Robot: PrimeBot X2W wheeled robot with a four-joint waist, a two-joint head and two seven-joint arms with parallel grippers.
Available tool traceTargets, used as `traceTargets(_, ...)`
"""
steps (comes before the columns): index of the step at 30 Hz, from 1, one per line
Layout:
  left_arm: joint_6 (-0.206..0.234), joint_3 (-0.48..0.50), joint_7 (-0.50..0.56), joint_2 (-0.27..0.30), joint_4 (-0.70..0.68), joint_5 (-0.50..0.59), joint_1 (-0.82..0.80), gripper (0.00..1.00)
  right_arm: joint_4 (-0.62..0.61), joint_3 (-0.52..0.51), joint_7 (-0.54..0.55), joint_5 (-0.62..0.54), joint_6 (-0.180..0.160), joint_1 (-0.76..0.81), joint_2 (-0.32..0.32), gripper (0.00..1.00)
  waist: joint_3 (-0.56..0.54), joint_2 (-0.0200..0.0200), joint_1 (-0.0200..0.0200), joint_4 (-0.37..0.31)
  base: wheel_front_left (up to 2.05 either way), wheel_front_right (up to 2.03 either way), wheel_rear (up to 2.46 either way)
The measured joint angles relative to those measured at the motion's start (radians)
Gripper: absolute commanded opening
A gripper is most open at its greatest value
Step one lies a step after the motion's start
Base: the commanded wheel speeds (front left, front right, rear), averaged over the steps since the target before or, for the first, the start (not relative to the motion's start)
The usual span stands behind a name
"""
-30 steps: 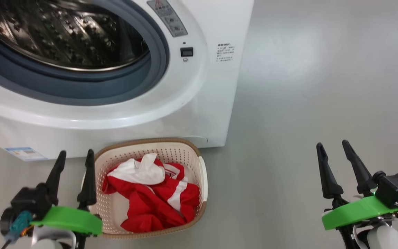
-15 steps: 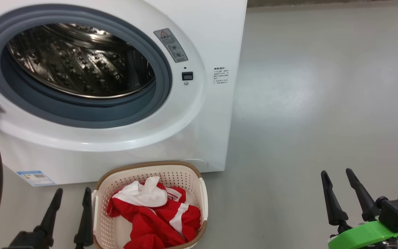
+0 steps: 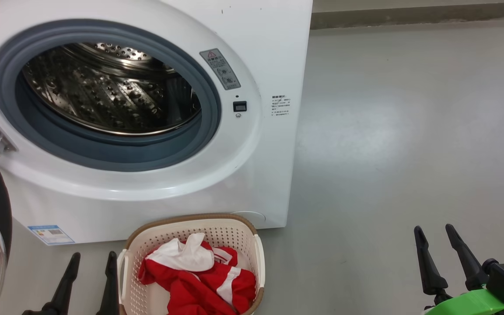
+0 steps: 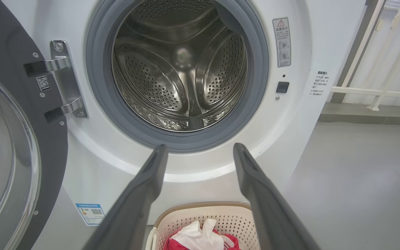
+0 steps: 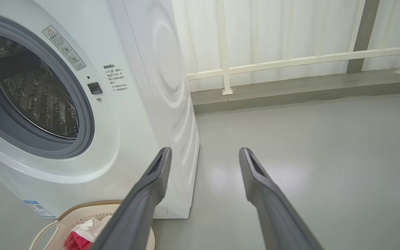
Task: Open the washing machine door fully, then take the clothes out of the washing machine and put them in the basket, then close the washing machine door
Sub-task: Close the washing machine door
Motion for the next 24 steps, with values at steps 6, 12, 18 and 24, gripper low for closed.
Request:
traceTargets(6, 0.0, 0.002, 0.0, -0.002, -0.002, 0.0, 0.006, 1.0, 0.0, 0.0, 0.0, 0.004, 0.0, 0.001, -0.001, 1.0, -0.011, 0.0, 0.0, 0.002, 0.0, 0.0, 0.0)
traceTargets(12, 0.0, 0.002, 0.0, -0.002, -0.002, 0.002, 0.02, 1.0, -0.001, 0.0, 0.0, 0.004, 0.0, 0.002, -0.002, 1.0, -0.013, 0.0001, 0.0, 0.006, -0.22, 0.22, 0.0)
traceTargets(18, 0.0, 0.003, 0.0, -0.003, -0.007, 0.003, 0.019, 1.0, -0.001, -0.001, 0.0, 0.004, 0.0, 0.002, -0.002, 1.0, -0.007, 0.0, 0.0, 0.007, -1.01, 1.01, 0.0)
traceTargets(24, 0.0, 0.002, 0.0, -0.003, -0.012, 0.003, 0.019, 1.0, -0.002, -0.004, 0.0, 0.004, 0.0, 0.002, -0.002, 1.0, -0.003, 0.0, 0.0, 0.007, -1.59, 1.59, 0.0)
